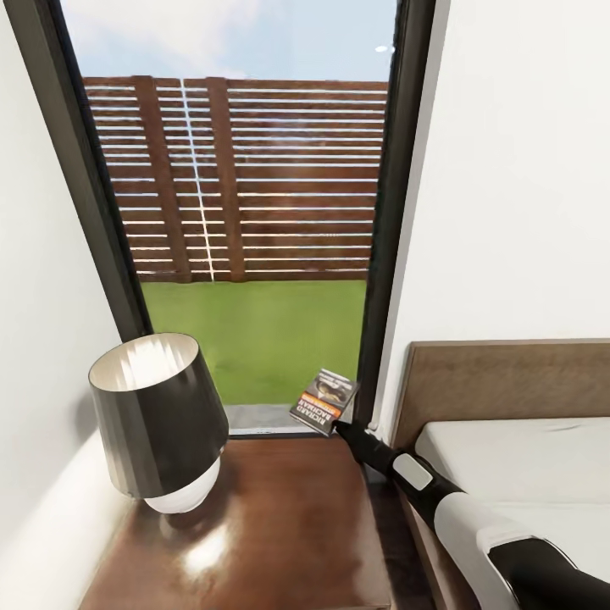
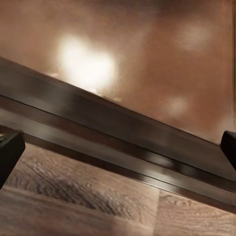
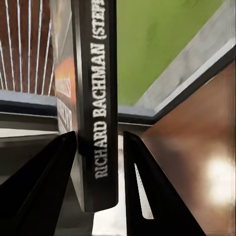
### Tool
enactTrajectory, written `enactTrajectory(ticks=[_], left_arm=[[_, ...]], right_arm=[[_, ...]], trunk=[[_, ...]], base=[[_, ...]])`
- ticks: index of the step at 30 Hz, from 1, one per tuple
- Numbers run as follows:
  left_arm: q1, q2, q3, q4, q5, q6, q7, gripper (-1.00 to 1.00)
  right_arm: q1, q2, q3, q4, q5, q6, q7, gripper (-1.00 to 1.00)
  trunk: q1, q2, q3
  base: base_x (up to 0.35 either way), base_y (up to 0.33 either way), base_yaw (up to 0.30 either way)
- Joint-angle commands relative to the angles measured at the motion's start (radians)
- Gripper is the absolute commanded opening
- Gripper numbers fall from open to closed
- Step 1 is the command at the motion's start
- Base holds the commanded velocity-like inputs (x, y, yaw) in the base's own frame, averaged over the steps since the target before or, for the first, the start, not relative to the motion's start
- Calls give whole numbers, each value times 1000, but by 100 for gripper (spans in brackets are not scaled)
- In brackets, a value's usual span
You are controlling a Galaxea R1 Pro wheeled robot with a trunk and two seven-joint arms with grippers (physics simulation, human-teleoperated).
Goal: In the bedroom, move the book from the bed onto either nightstand, and place the two sandals side by side next to the bed.
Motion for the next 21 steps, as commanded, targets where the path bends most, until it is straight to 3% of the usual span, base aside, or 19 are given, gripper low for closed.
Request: enactTrajectory(ticks=[1,8,12,17,21], left_arm=[[-1,4,-8,1,11,-3,-13,100],[-1,31,2,1,30,6,-109,100],[-1,54,19,-1,75,32,-170,100],[-1,88,28,-7,125,104,-258,100],[-1,124,33,-9,172,193,-383,100]], right_arm=[[-1,0,7,0,-12,7,-7,-100],[-1,1,9,1,-12,45,-66,-100],[-1,3,8,1,-12,57,-85,-100],[-1,7,5,2,-12,61,-103,-100],[-1,8,3,3,-13,62,-122,-100]], trunk=[[0,0,-1],[0,0,-1],[0,0,-1],[0,0,-1],[0,0,-1]], base=[[0,0,0],[0,0,0],[0,0,0],[0,0,0],[0,0,0]])
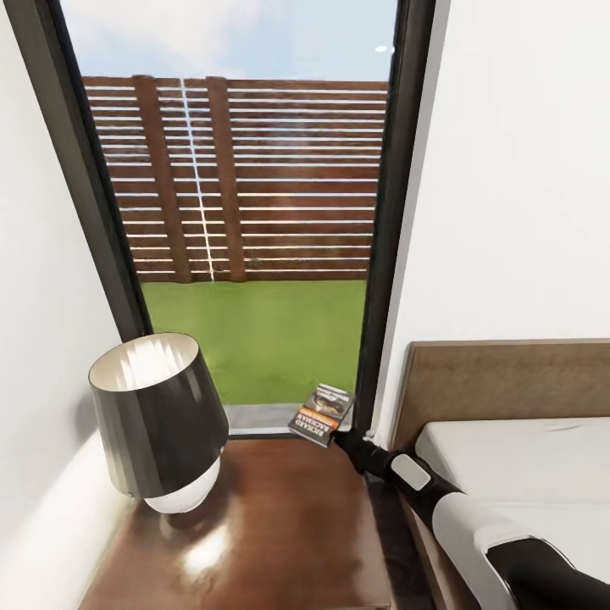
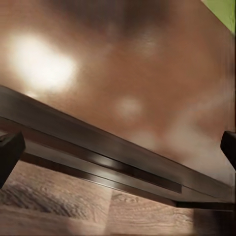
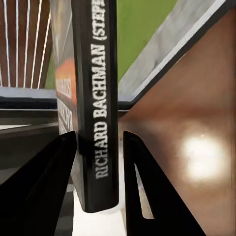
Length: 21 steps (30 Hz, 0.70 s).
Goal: In the bedroom, move the book from the bed onto either nightstand, and place the two sandals side by side next to the bed.
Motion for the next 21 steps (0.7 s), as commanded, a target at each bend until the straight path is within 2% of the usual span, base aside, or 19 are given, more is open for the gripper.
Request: enactTrajectory(ticks=[1,5,11,14,21], left_arm=[[-1,7,-5,1,15,11,-24,100],[-1,31,-4,1,50,62,-84,100],[-1,65,-2,0,92,104,-123,100],[-1,88,0,-2,119,160,-167,100],[-1,139,12,-5,138,275,-240,100]], right_arm=[[-1,0,8,1,-11,2,-1,-100],[-1,2,8,0,-11,2,-5,-100],[-1,12,8,0,-11,2,-8,-100],[-1,15,8,0,-11,1,-7,-100],[-1,17,10,-2,-11,0,-6,-100]], trunk=[[0,0,-1],[0,0,-1],[0,0,-1],[0,0,-1],[0,0,-1]], base=[[0,0,0],[0,0,0],[0,0,0],[0,0,0],[0,0,0]])
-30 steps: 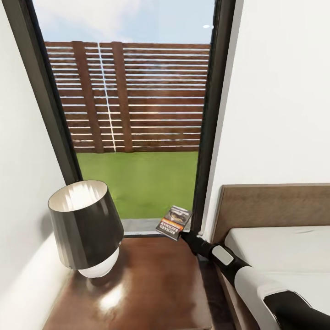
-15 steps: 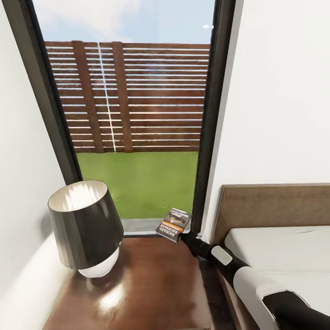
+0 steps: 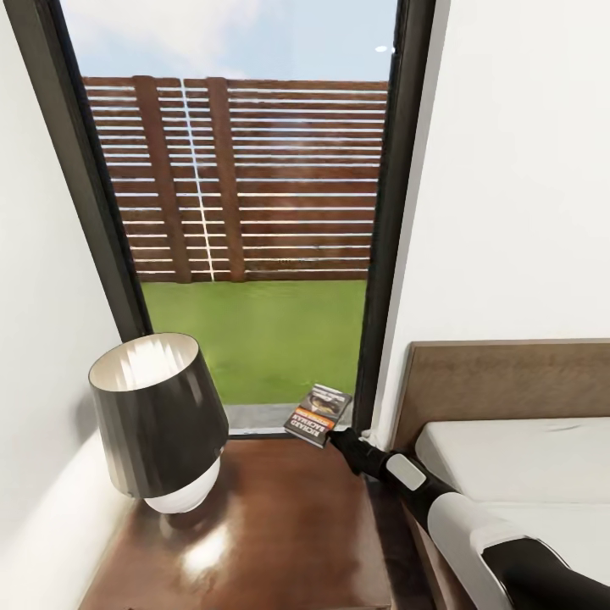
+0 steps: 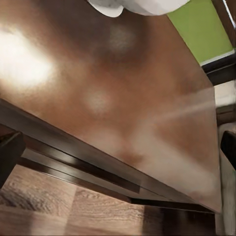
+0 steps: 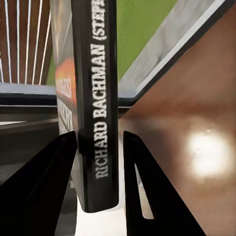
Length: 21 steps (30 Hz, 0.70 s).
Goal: In the bedroom, move the book from the bed onto either nightstand, and place the two sandals side by side next to the bed.
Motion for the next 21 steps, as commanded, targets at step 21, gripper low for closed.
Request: enactTrajectory(ticks=[21], left_arm=[[-1,39,81,-145,8,190,-19,100]], right_arm=[[-1,7,11,-1,-10,0,-2,-100]], trunk=[[0,0,-1]], base=[[0,0,0]])
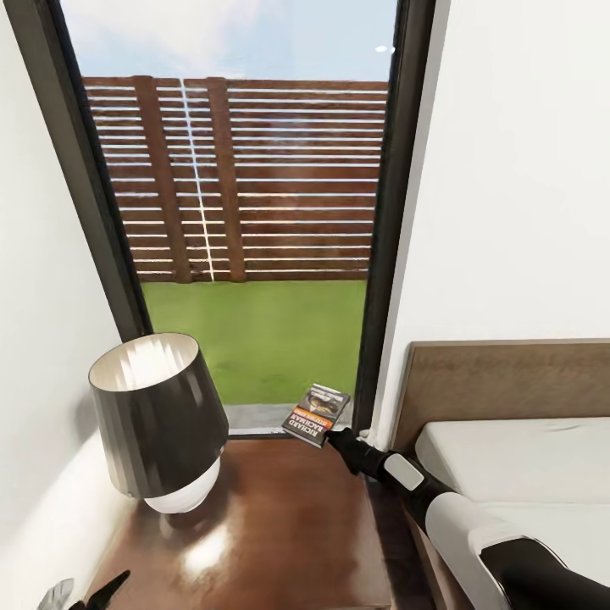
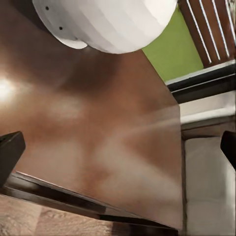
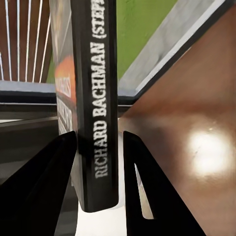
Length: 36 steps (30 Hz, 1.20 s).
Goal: In the bedroom, move the book from the bed onto either nightstand, and place the two sandals side by side next to the bed.
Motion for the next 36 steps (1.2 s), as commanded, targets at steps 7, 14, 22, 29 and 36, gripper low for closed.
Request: enactTrajectory(ticks=[7,14,22,29,36], left_arm=[[0,1,17,-59,5,68,-4,100],[0,2,66,-99,3,134,-4,100],[0,3,92,-169,-3,184,-3,100],[0,7,96,-187,-1,232,-3,100],[0,11,96,-219,-6,262,-1,100]], right_arm=[[-1,0,7,1,-10,1,0,-100],[-1,2,6,2,-9,-1,0,-100],[-1,15,4,2,-5,-5,0,-100],[-1,18,4,4,-4,-2,-1,-100],[-1,35,3,17,-4,-7,-20,-100]], trunk=[[0,0,-1],[0,0,-1],[0,0,-1],[0,0,-1],[0,0,-1]], base=[[0,0,0],[0,0,0],[0,0,0],[0,0,0],[0,0,0]])
